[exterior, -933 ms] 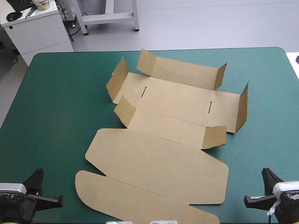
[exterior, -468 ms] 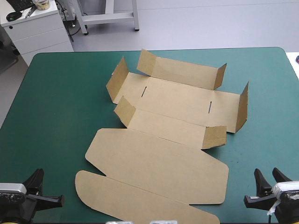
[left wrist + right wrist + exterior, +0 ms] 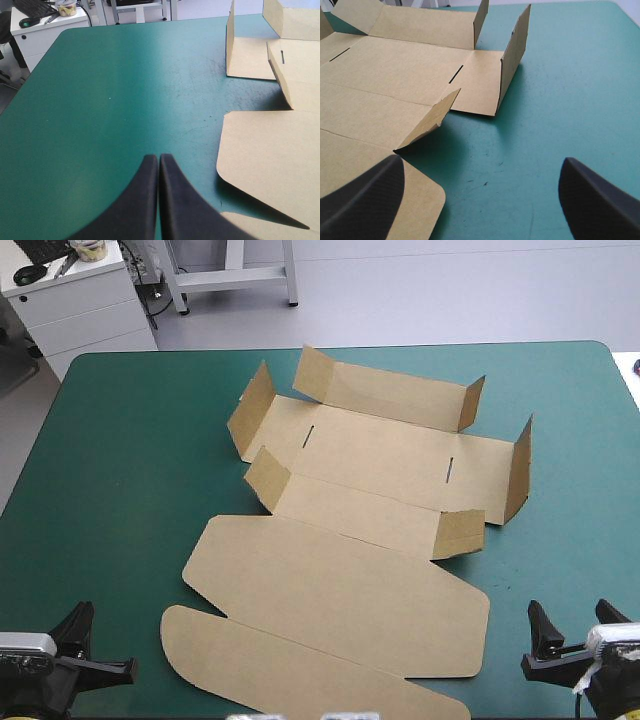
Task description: Fold the box
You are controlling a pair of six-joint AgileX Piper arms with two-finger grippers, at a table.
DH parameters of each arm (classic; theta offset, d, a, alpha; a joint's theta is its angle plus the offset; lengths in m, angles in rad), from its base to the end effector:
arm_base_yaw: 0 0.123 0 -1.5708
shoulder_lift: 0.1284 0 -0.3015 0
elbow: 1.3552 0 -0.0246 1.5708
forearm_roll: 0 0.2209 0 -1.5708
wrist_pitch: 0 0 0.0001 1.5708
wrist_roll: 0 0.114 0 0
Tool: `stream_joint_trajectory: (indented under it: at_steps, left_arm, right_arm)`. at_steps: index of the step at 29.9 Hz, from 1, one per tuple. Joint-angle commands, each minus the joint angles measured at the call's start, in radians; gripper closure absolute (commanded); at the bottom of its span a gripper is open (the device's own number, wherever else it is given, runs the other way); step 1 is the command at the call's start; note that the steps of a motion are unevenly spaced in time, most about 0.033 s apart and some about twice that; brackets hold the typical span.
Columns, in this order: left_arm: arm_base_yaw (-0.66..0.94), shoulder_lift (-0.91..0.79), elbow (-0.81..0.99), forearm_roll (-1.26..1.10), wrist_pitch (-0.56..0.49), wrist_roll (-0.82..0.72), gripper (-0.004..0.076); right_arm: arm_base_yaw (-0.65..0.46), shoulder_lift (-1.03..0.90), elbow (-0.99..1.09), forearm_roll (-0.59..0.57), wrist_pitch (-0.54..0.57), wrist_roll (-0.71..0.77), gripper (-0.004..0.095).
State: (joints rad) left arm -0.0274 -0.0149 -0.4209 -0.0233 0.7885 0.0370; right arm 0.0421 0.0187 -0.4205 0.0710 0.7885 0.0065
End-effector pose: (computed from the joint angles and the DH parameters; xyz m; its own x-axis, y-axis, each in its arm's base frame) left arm -0.0106 -0.0016 0.2588 -0.2612 0.0277 -0.9649 0.0487 0.9987 0.0155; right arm -0.0062 0.0055 0.2591 -0.2982 0.0440 -0.9535 -0.0733 0.9949 0.0688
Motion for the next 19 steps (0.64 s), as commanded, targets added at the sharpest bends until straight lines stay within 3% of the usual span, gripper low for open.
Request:
stream_joint_trajectory:
  at_steps: [1,5,15,19]
  left_arm:
    - [-0.007,0.023,-0.024,-0.004,-0.076,-0.001,0.0734]
    - [-0.007,0.023,-0.024,-0.004,-0.076,-0.001,0.0734]
    - [-0.007,0.023,-0.024,-0.004,-0.076,-0.001,0.0734]
    - [-0.007,0.023,-0.024,-0.004,-0.076,-0.001,0.0734]
  right_arm:
    - [0.006,0.099,-0.034,0.017,-0.099,0.063,0.0128]
    - [0.006,0.228,-0.080,0.053,-0.096,0.092,0.0128]
    - [0.006,0.632,-0.262,0.285,-0.090,0.049,0.0128]
    - [0.006,0.782,-0.288,0.308,-0.091,0.049,0.0128]
